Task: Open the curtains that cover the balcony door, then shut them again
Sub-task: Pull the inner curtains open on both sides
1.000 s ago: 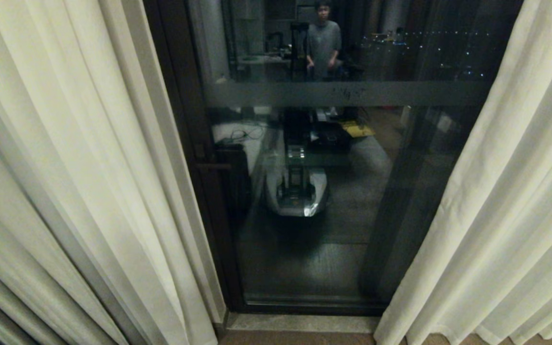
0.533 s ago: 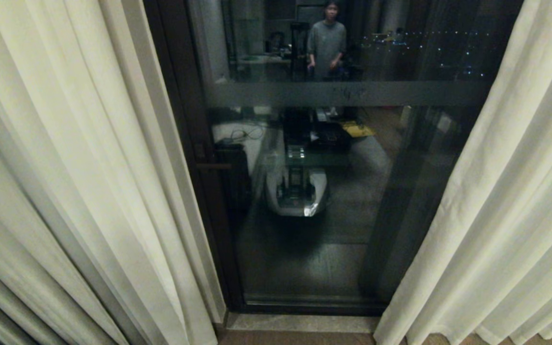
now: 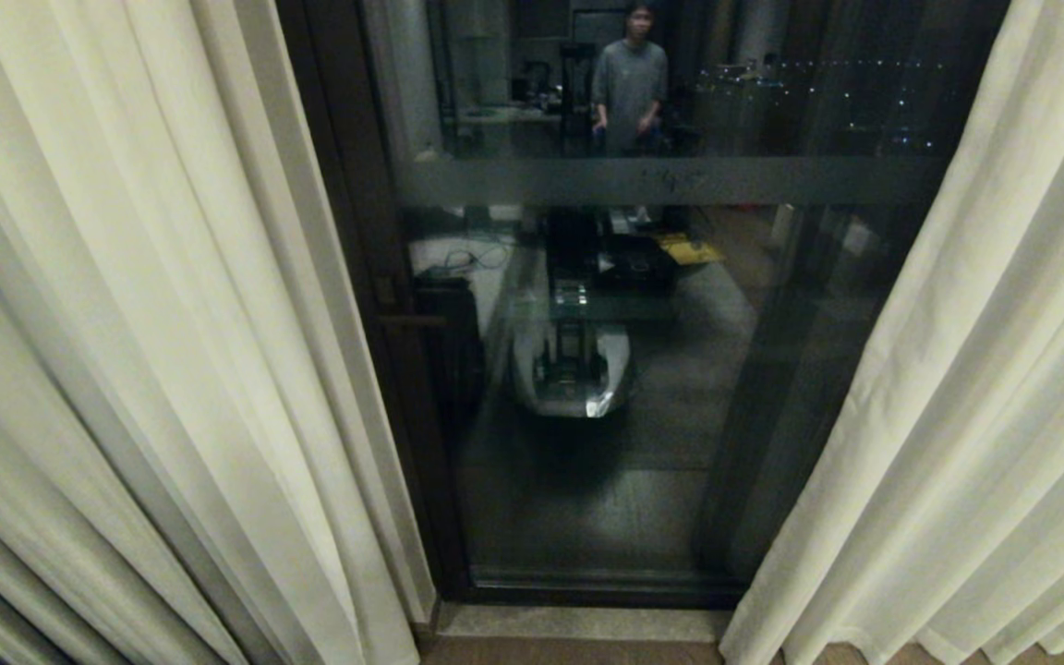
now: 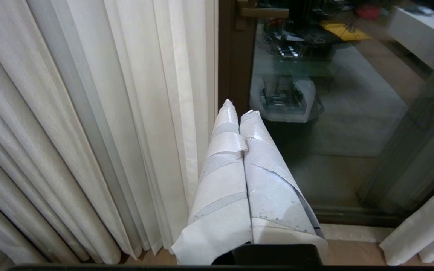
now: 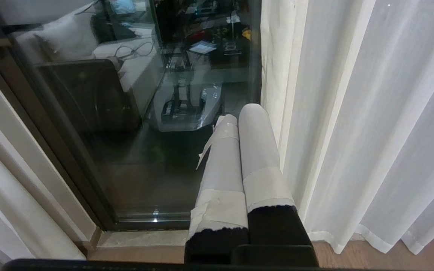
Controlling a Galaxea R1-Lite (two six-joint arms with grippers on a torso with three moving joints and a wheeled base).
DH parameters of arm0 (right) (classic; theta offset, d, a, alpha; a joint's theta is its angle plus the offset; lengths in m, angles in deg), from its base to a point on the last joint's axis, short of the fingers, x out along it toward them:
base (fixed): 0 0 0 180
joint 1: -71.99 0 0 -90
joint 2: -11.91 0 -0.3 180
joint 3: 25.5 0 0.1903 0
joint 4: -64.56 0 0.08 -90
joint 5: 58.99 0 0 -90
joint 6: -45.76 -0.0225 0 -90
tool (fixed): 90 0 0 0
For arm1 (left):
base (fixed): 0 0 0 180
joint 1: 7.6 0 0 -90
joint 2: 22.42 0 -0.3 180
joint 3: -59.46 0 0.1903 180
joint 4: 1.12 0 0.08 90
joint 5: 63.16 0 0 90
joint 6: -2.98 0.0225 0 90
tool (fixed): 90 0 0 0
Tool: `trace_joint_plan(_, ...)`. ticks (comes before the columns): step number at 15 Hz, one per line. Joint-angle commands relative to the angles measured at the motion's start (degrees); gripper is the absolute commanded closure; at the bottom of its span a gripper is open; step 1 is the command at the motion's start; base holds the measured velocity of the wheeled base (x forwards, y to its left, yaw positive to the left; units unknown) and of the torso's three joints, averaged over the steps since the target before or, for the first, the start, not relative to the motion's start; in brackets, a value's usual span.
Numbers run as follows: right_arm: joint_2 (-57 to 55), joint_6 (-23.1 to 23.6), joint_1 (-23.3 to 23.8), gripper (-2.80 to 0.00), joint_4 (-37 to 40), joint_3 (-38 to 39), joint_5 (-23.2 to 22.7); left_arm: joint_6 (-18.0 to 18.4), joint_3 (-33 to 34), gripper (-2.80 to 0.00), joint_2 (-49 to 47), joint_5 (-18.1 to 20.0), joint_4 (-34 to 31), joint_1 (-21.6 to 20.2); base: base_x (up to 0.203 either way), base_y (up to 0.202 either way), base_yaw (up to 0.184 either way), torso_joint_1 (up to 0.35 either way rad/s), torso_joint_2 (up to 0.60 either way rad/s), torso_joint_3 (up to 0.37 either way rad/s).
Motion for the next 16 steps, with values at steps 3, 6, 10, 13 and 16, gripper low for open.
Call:
trace_joint_plan(3, -0.02, -0.01, 0.00, 0.00, -0.05, 0.00, 0.00, -0.02, -0.06, 0.00, 0.11, -0.05, 0.00, 0.04, 0.000, 0.000, 0.000, 0.000, 0.00, 0.000)
trace_joint_plan(6, -0.02, -0.01, 0.00, 0.00, -0.05, 0.00, 0.00, 0.06, -0.07, 0.00, 0.11, -0.05, 0.00, 0.04, 0.003, -0.065, 0.003, -0.001, 0.00, 0.001)
trace_joint_plan(10, -0.02, -0.01, 0.00, 0.00, -0.05, 0.00, 0.00, 0.06, 0.02, 0.00, 0.11, -0.05, 0.00, 0.03, 0.000, -0.186, 0.003, 0.004, 0.00, 0.001)
trace_joint_plan(13, -0.02, -0.01, 0.00, 0.00, -0.05, 0.00, 0.00, 0.06, 0.02, 0.00, 0.11, -0.05, 0.00, -0.02, 0.000, -0.187, 0.000, 0.008, 0.00, 0.003)
trace_joint_plan(16, -0.02, -0.01, 0.00, 0.00, -0.05, 0.00, 0.00, 0.15, 0.02, 0.00, 0.11, -0.05, 0.09, 0.04, 0.000, -0.186, 0.001, 0.005, 0.00, 0.001)
